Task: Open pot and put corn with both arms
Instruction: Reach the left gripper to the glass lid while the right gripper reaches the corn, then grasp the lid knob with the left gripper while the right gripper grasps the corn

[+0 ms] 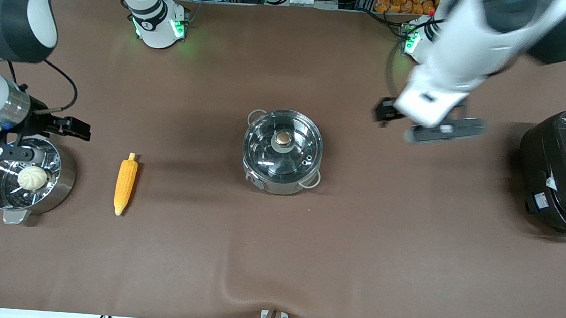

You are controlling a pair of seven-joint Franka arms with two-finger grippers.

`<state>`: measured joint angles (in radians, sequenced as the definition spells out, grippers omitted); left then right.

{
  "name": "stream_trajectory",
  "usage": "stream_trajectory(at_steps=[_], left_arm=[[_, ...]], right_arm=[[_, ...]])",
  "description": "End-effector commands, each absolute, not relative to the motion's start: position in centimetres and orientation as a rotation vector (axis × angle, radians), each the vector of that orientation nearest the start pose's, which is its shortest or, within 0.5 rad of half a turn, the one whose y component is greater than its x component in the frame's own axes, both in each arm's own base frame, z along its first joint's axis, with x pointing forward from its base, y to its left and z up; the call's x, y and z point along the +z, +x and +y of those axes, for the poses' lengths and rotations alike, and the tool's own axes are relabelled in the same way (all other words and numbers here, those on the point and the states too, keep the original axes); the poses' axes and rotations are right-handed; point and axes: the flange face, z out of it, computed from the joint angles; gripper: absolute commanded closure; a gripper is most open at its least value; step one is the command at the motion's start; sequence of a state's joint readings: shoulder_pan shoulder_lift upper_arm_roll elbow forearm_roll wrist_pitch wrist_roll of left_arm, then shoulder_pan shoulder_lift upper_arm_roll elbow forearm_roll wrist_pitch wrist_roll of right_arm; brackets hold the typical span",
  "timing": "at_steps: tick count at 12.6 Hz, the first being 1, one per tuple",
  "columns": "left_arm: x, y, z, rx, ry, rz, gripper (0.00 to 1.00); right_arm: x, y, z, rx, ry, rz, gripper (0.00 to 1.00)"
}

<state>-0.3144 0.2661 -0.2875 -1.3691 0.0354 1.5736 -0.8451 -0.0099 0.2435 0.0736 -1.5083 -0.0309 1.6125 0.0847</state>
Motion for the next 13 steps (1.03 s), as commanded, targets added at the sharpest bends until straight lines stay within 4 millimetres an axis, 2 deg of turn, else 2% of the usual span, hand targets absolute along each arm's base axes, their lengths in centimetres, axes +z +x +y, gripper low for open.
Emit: stream_trajectory(at_steps=[1, 3, 5, 7, 8, 10, 11, 13], left_arm=[[52.5, 53.6, -40.3, 0.088, -3.113, -0.597, 0.00], [48.3, 52.7, -44.5, 0.106, -3.095, -0.668, 0.00], [44.9, 51.5, -47.2, 0.082, -3.048, -0.641, 0.00], [43.1, 51.2, -48.7, 0.073, -3.055, -0.641, 0.00], [42.3, 51.3, -49.0, 0.075, -3.060, -0.653, 0.00], [40.8, 50.6, -50.6, 0.072, -3.069, -0.659, 0.00], [40.2, 50.6, -51.0, 0.071, -3.076, -0.661, 0.00], [39.6, 50.5, -51.9, 0.052, -3.101, -0.686, 0.00]], right_arm=[[48.1, 64.0, 0.7, 0.247, -3.154, 0.061, 0.00], [43.9, 64.8, 1.0, 0.271, -3.147, 0.066, 0.00], [39.6, 64.9, 1.5, 0.290, -3.145, 0.060, 0.00], [34.9, 64.9, 0.7, 0.264, -3.139, 0.075, 0.00], [32.2, 65.3, 1.4, 0.246, -3.137, 0.061, 0.00], [28.5, 66.3, 3.4, 0.191, -3.135, 0.016, 0.00], [27.7, 66.5, 4.7, 0.167, -3.142, -0.024, 0.00], [27.1, 66.5, 5.1, 0.169, -3.143, -0.038, 0.00]])
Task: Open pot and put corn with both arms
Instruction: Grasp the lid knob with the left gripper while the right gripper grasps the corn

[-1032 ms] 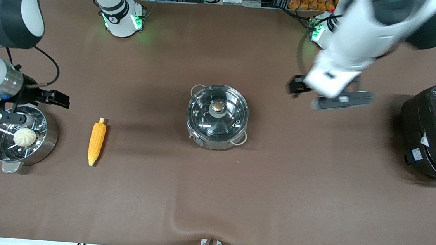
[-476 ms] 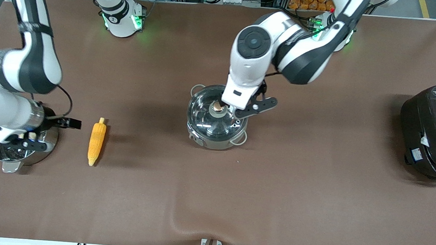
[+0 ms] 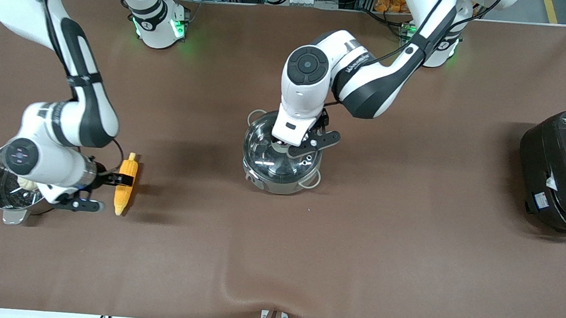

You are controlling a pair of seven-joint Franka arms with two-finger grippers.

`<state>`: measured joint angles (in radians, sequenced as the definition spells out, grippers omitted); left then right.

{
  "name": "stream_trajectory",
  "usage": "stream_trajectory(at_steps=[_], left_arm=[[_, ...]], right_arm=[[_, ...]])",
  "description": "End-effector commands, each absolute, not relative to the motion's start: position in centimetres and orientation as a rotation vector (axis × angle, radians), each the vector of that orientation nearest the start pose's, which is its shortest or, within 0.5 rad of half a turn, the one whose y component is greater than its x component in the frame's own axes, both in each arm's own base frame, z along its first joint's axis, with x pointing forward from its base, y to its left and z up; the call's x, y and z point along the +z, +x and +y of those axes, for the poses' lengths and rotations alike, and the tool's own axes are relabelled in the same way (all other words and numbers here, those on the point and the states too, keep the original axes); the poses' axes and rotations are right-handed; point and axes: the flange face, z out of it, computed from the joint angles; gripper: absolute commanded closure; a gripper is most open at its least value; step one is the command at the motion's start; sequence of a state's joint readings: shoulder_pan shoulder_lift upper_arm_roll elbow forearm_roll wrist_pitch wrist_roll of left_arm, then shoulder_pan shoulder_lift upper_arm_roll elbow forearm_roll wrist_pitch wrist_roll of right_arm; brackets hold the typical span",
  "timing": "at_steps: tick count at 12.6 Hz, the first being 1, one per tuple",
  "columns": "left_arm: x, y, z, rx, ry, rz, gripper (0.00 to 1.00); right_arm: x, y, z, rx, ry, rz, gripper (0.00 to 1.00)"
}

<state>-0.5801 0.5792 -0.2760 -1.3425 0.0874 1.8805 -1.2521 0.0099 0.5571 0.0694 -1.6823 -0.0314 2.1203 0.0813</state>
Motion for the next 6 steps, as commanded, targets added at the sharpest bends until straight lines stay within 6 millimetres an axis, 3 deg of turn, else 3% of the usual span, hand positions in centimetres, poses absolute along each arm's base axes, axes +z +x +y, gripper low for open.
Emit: stream_trajectory(at_steps=[1, 6], left_arm=[[38.9, 50.6, -52.3, 0.049, -3.108, -0.707, 0.00], [36.9, 49.7, -53.5, 0.036, -3.097, -0.691, 0.00]], right_arm=[[26.3, 66.4, 4.8, 0.183, -3.145, -0.045, 0.00], [22.3, 64.9, 3.5, 0.112, -3.178, -0.095, 0.00]])
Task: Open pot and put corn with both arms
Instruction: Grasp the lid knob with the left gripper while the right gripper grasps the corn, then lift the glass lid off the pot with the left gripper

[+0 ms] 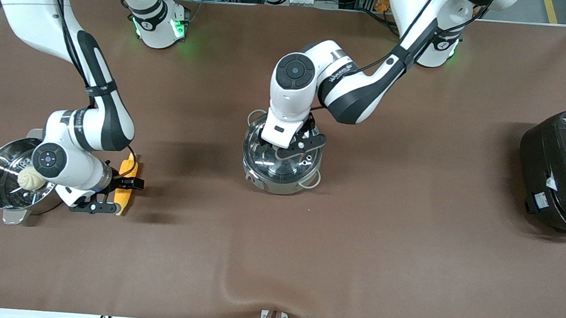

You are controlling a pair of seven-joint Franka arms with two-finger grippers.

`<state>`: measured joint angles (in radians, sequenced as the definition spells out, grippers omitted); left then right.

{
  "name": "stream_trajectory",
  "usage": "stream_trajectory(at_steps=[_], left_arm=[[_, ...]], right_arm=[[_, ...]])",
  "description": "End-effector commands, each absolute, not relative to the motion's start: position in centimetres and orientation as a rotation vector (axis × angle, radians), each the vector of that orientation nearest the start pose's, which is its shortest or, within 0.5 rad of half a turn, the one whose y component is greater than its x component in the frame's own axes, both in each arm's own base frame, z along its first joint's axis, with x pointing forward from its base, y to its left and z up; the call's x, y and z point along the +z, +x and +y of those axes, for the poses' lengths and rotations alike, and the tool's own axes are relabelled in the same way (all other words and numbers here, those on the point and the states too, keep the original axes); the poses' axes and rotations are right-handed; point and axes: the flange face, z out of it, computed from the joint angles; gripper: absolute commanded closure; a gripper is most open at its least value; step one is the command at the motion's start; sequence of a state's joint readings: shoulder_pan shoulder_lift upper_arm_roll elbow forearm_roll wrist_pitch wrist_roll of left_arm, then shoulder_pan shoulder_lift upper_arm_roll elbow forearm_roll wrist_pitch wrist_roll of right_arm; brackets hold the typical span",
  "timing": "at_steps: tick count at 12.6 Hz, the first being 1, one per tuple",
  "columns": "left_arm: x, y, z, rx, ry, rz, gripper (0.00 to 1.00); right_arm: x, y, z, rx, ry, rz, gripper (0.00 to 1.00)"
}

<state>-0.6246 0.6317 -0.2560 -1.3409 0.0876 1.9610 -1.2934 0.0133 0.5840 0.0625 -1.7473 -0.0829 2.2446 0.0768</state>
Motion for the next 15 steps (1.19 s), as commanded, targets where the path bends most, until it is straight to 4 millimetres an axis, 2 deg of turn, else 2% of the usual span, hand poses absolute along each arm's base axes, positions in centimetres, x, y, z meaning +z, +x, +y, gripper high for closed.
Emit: stream_trajectory(at_steps=[1, 2, 5, 8, 13, 14, 15], left_arm=[[36.4, 49.8, -53.5, 0.042, -3.093, -0.690, 0.00], [35.8, 49.7, -53.6, 0.051, -3.086, -0.688, 0.02], [35.2, 49.6, -53.7, 0.061, -3.070, -0.725, 0.05], [34.9, 49.6, -53.7, 0.070, -3.066, -0.731, 0.12], [34.5, 49.4, -53.7, 0.081, -3.060, -0.739, 0.32], [34.1, 49.1, -53.9, 0.087, -3.055, -0.733, 0.39], [34.1, 48.9, -54.2, 0.087, -3.053, -0.737, 0.53]], right_arm=[[21.7, 64.6, 3.6, 0.122, -3.175, -0.132, 0.00], [21.4, 64.5, 3.4, 0.130, -3.173, -0.159, 0.00], [21.4, 64.5, 0.5, 0.136, -3.161, -0.237, 0.00], [20.8, 64.2, 0.0, 0.148, -3.156, -0.246, 0.00], [19.2, 63.3, -0.4, 0.176, -3.144, -0.195, 0.00], [19.2, 63.3, -0.4, 0.178, -3.144, -0.191, 0.00], [19.1, 63.3, -0.4, 0.183, -3.142, -0.187, 0.00]])
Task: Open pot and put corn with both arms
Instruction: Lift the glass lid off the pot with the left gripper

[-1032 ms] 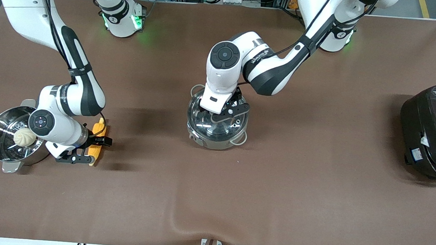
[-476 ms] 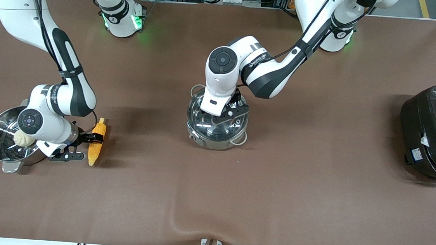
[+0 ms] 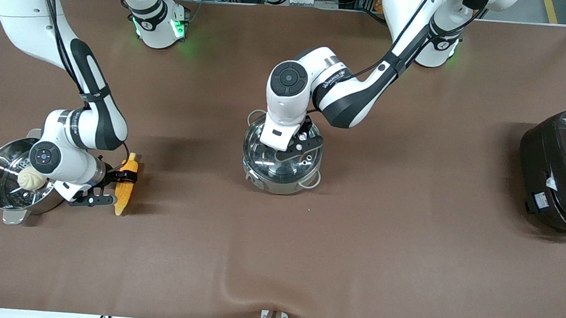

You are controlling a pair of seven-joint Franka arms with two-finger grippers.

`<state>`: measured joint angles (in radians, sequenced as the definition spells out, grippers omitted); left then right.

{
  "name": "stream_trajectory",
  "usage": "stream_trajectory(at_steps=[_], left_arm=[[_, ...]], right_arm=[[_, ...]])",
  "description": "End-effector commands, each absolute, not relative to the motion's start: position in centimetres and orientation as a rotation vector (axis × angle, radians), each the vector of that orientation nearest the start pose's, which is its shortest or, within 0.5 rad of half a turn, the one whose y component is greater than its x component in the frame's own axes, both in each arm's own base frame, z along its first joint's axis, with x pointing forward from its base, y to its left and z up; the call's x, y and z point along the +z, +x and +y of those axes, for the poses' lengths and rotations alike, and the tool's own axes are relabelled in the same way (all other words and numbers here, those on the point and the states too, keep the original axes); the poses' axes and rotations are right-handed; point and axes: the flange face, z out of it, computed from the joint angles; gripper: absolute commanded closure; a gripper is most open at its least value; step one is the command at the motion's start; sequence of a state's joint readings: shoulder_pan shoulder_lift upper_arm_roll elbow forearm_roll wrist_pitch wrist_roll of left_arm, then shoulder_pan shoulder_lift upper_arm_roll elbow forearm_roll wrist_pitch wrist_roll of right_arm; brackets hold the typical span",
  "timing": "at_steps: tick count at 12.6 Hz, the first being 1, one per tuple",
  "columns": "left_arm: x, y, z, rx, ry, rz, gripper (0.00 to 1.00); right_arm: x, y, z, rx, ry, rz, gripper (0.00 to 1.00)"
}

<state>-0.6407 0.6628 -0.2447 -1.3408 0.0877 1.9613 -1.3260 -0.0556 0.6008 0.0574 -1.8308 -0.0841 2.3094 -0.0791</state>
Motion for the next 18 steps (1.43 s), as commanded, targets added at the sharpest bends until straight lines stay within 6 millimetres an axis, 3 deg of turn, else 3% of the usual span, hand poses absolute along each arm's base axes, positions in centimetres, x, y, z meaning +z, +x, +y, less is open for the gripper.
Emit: stream_trajectory(at_steps=[1, 2, 4, 6, 7, 8, 9, 11, 13, 15, 17, 18], left_arm=[[34.1, 48.9, -54.2, 0.084, -3.055, -0.734, 0.82], [34.2, 48.9, -54.2, 0.081, -3.059, -0.722, 1.00], [35.6, 49.6, -53.6, 0.060, -3.071, -0.738, 1.00], [40.6, 50.1, -52.4, -0.014, -3.109, -0.758, 1.00], [44.4, 51.1, -50.0, -0.052, -3.114, -0.805, 1.00], [47.7, 51.2, -48.3, -0.075, -3.109, -0.821, 1.00], [51.4, 52.4, -44.7, -0.089, -3.113, -0.815, 1.00], [56.8, 54.2, -36.9, -0.025, -3.133, -0.757, 1.00], [59.7, 57.0, -26.7, 0.044, -3.165, -0.619, 1.00], [59.2, 59.3, -17.6, 0.109, -3.159, -0.487, 1.00], [55.6, 61.6, -10.2, 0.192, -3.145, -0.492, 1.00], [52.9, 62.8, -7.9, 0.244, -3.135, -0.502, 1.00]], right_arm=[[18.4, 63.1, -0.3, 0.196, -3.125, -0.160, 0.00], [18.1, 63.0, 0.0, 0.198, -3.101, -0.126, 0.00], [18.1, 63.0, 0.0, 0.198, -3.100, -0.123, 0.00], [18.1, 63.0, 0.0, 0.196, -3.099, -0.132, 0.02], [18.1, 63.0, 0.0, 0.195, -3.098, -0.144, 0.65], [18.1, 63.1, 0.0, 0.184, -3.099, -0.144, 1.00], [18.2, 63.1, 0.0, 0.176, -3.099, -0.149, 1.00], [18.3, 63.2, 0.1, 0.173, -3.094, -0.212, 1.00], [18.8, 63.3, 0.0, 0.160, -3.086, -0.304, 1.00], [20.4, 63.6, 0.0, 0.131, -3.084, -0.369, 1.00], [23.7, 63.8, 1.0, 0.118, -3.086, -0.420, 1.00], [25.3, 63.9, 2.4, 0.121, -3.083, -0.459, 1.00]])
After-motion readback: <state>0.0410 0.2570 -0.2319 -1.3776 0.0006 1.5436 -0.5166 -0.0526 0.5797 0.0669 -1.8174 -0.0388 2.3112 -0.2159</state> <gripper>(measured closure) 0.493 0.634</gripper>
